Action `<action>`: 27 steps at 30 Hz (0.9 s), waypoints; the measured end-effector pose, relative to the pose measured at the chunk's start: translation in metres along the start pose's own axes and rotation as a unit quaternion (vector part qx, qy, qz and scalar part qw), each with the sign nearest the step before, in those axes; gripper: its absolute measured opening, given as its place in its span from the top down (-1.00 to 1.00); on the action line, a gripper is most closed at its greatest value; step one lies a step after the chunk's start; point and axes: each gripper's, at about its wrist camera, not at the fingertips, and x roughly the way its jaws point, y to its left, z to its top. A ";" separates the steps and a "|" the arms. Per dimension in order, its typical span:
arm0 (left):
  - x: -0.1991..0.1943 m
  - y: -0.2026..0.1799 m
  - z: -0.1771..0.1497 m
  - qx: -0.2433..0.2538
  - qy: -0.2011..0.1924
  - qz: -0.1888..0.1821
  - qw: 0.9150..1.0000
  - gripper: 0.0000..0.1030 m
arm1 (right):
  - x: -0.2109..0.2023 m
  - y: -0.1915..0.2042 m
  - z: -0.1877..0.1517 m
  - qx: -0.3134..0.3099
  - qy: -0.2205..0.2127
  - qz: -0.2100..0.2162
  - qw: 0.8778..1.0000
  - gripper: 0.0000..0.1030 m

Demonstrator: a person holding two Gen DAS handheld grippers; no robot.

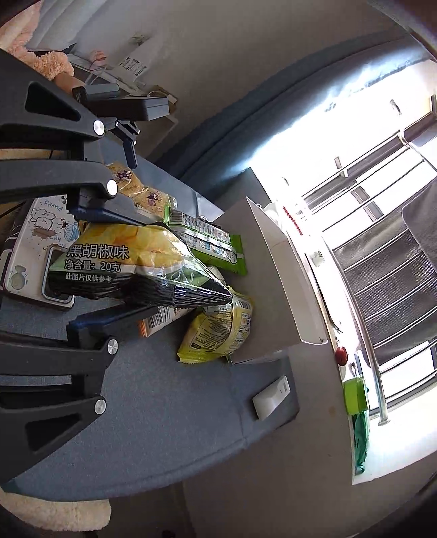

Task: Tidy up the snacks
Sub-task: 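Place the cookie pack and chip bag into the white box, open both grippers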

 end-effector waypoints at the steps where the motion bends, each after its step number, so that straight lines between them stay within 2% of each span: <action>1: -0.004 0.004 -0.001 -0.014 -0.006 0.007 1.000 -0.49 | 0.000 0.000 -0.001 -0.001 0.001 0.000 1.000 0.11; 2: -0.008 0.008 -0.002 -0.022 -0.013 0.011 1.000 -0.49 | 0.000 0.000 -0.001 -0.001 0.002 0.000 1.000 0.11; 8: -0.058 0.026 0.010 -0.073 -0.093 -0.033 0.992 -0.49 | 0.005 -0.006 0.005 0.009 -0.001 0.015 1.000 0.11; 11: -0.077 0.032 0.034 -0.094 -0.139 -0.073 0.983 -0.49 | 0.012 -0.010 0.020 0.020 -0.007 0.030 0.999 0.11; 16: -0.083 0.039 0.109 -0.108 -0.199 -0.094 0.969 -0.49 | 0.032 -0.010 0.072 0.006 -0.025 0.037 0.999 0.11; 18: -0.076 0.045 0.144 -0.126 -0.208 -0.108 0.964 -0.49 | 0.044 -0.012 0.100 0.010 -0.028 0.040 0.999 0.11; 20: -0.064 0.048 0.182 -0.129 -0.211 -0.113 0.962 -0.49 | 0.058 -0.016 0.130 0.025 -0.029 0.048 0.998 0.11; 23: -0.038 0.047 0.235 -0.131 -0.191 -0.086 0.969 -0.49 | 0.077 -0.020 0.174 0.035 -0.036 0.043 0.998 0.11; 26: -0.008 0.048 0.272 -0.136 -0.164 -0.091 0.973 -0.49 | 0.098 -0.026 0.209 0.046 -0.030 0.035 0.998 0.11; 27: 0.002 0.046 0.280 -0.137 -0.154 -0.083 0.975 -0.49 | 0.106 -0.027 0.219 0.047 -0.023 0.032 0.998 0.11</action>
